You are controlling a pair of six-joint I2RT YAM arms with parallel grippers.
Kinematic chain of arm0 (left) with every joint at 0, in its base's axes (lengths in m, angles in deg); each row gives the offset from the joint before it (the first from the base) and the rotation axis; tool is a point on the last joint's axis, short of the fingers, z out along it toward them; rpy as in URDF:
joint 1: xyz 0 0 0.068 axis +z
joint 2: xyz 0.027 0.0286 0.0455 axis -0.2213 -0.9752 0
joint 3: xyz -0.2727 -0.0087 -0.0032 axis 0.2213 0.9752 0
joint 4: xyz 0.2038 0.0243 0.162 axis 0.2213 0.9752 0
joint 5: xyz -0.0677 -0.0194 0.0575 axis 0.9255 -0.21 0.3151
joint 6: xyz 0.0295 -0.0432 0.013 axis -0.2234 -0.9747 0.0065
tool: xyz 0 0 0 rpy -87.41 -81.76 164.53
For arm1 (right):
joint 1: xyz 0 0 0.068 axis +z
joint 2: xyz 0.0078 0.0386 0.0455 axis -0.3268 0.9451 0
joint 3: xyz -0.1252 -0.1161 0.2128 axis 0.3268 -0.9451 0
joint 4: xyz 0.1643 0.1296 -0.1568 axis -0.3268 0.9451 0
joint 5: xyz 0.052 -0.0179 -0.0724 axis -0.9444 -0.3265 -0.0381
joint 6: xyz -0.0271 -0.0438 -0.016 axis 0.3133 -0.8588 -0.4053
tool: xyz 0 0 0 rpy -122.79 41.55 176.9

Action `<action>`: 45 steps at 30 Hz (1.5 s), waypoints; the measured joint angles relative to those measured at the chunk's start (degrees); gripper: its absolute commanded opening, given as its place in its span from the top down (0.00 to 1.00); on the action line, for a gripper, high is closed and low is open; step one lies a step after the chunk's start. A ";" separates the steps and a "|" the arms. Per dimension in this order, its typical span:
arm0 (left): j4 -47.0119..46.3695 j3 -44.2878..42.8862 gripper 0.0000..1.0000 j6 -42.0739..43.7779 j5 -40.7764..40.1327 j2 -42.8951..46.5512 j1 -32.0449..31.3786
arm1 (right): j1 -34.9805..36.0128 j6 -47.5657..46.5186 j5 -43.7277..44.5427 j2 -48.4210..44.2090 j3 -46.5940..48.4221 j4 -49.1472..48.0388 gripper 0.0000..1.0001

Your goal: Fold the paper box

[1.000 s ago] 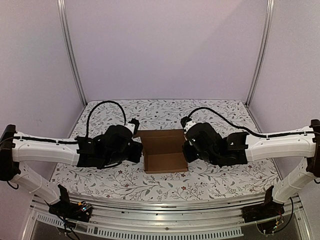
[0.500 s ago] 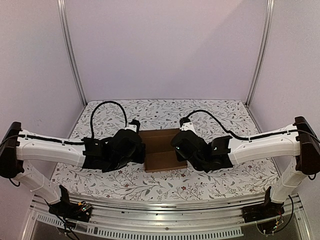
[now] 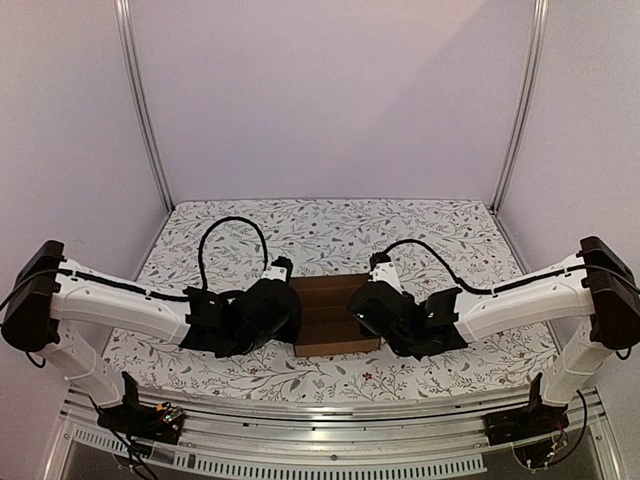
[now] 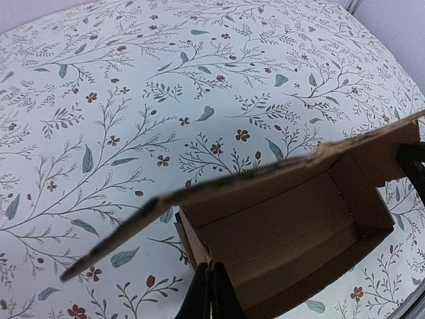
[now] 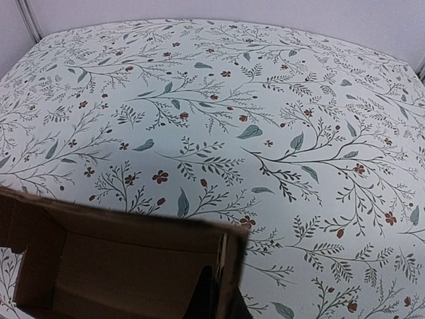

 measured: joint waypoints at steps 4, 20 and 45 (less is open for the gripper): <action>-0.57 0.00 1.00 -1.29 -0.50 -1.16 -1.20 | 0.13 1.64 0.33 0.33 -1.22 -1.07 1.00; 0.68 -0.48 1.00 -4.74 -3.39 -2.75 -4.55 | 3.10 6.16 4.31 0.90 -4.94 -5.81 1.00; 5.05 -1.18 1.00 -9.70 -10.62 -7.56 -11.28 | 8.90 14.45 9.53 2.69 -11.08 -9.18 0.93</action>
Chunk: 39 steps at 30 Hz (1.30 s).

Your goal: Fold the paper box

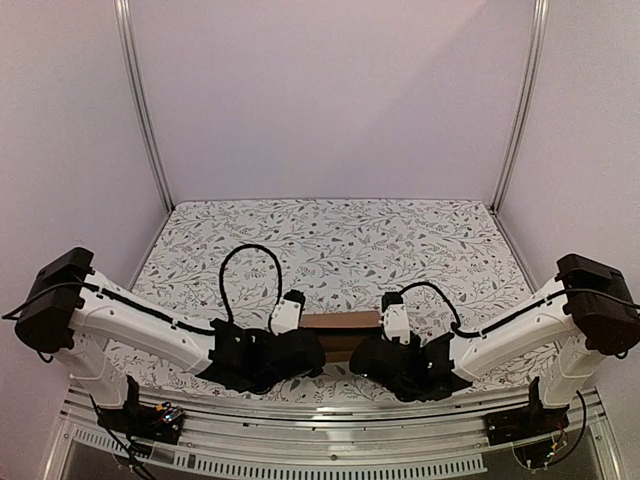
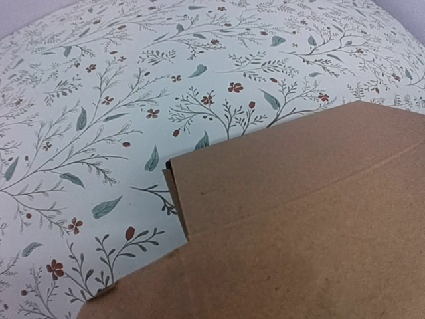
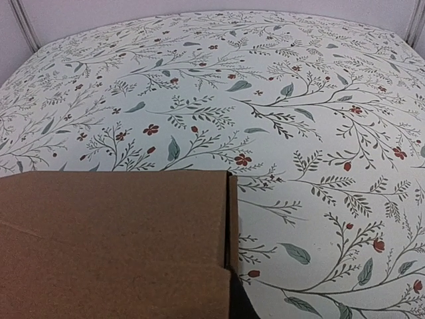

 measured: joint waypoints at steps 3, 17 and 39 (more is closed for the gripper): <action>-0.87 -0.11 1.00 1.33 -0.48 -0.81 0.00 | 0.28 0.33 -0.66 1.14 -1.16 0.22 0.90; -4.96 -2.25 1.00 6.10 -1.84 -4.68 0.15 | 0.46 -0.13 -0.15 -0.04 -2.38 -0.26 0.53; -5.73 -5.66 1.00 6.36 -2.58 -8.72 1.33 | 0.46 -7.45 -17.88 -21.51 -5.20 14.56 0.14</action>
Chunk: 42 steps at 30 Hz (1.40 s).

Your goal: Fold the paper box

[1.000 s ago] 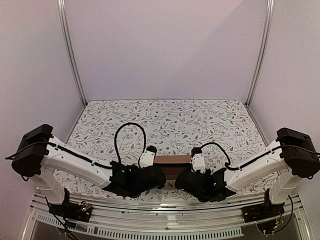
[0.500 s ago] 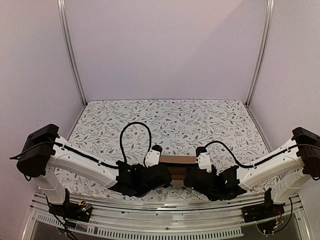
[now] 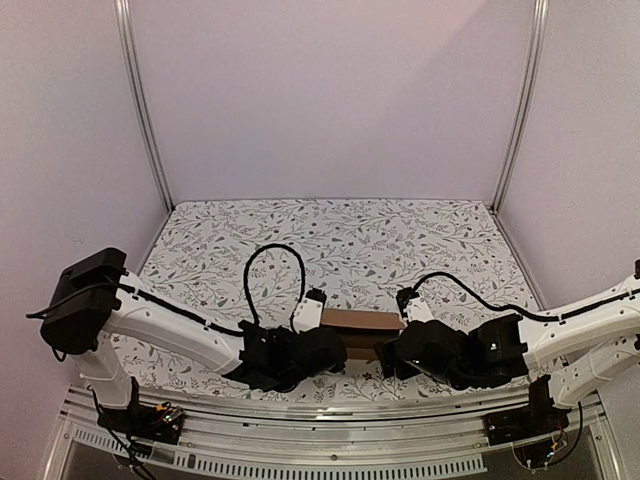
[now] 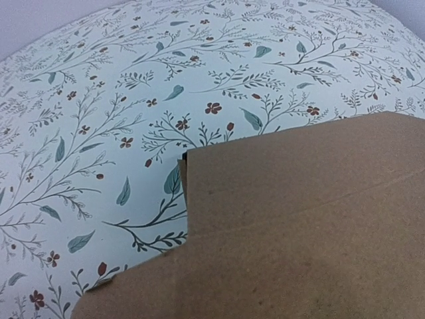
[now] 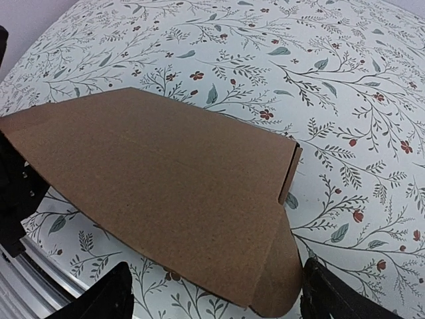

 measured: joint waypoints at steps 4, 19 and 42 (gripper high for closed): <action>-0.74 0.00 1.00 0.07 0.07 -0.37 0.26 | 0.00 -3.74 -4.44 -5.53 1.18 7.69 0.14; -2.34 -0.20 1.00 0.52 0.17 -1.07 0.66 | -1.75 -16.55 -8.76 -15.43 19.23 24.28 0.58; -2.49 -0.22 0.99 0.70 0.04 -1.16 0.63 | -17.66 -23.61 -26.75 19.58 25.16 5.33 1.00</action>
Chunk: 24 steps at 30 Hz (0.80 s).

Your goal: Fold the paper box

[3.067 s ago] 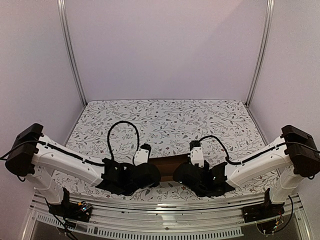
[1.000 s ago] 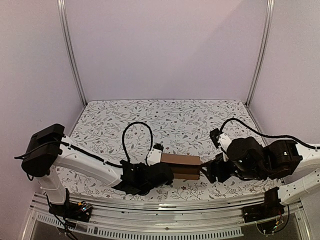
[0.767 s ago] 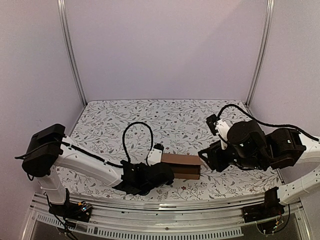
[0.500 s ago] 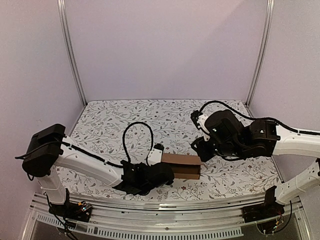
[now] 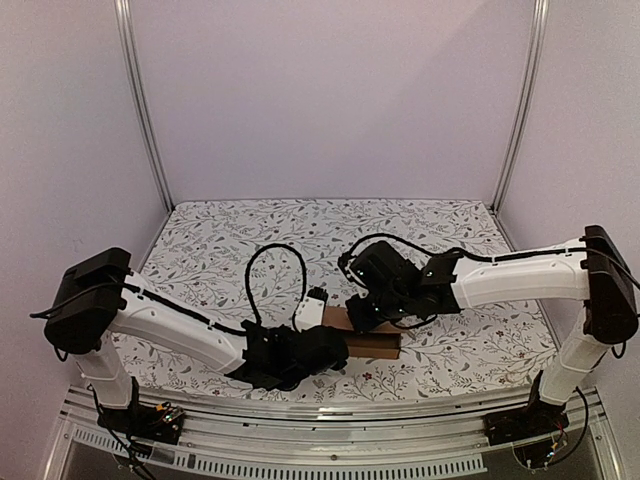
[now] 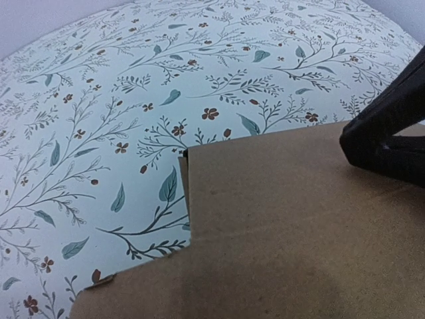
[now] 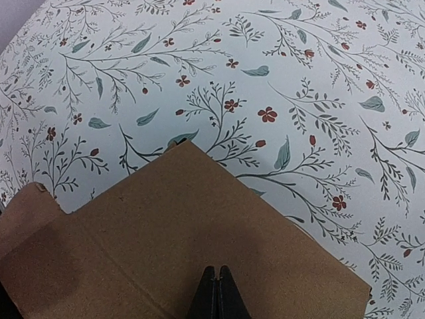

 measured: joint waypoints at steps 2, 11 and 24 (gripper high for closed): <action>0.07 0.00 0.90 -0.04 0.00 0.00 0.00 | 0.00 0.42 -0.39 1.16 -0.02 -0.92 1.00; 1.60 0.00 0.63 -1.42 0.76 0.09 -0.20 | 0.00 3.02 -0.35 3.37 -2.03 -6.23 1.00; 9.70 0.02 0.53 -6.86 5.60 5.53 -0.81 | -0.09 6.03 1.40 5.88 -5.57 -11.41 1.00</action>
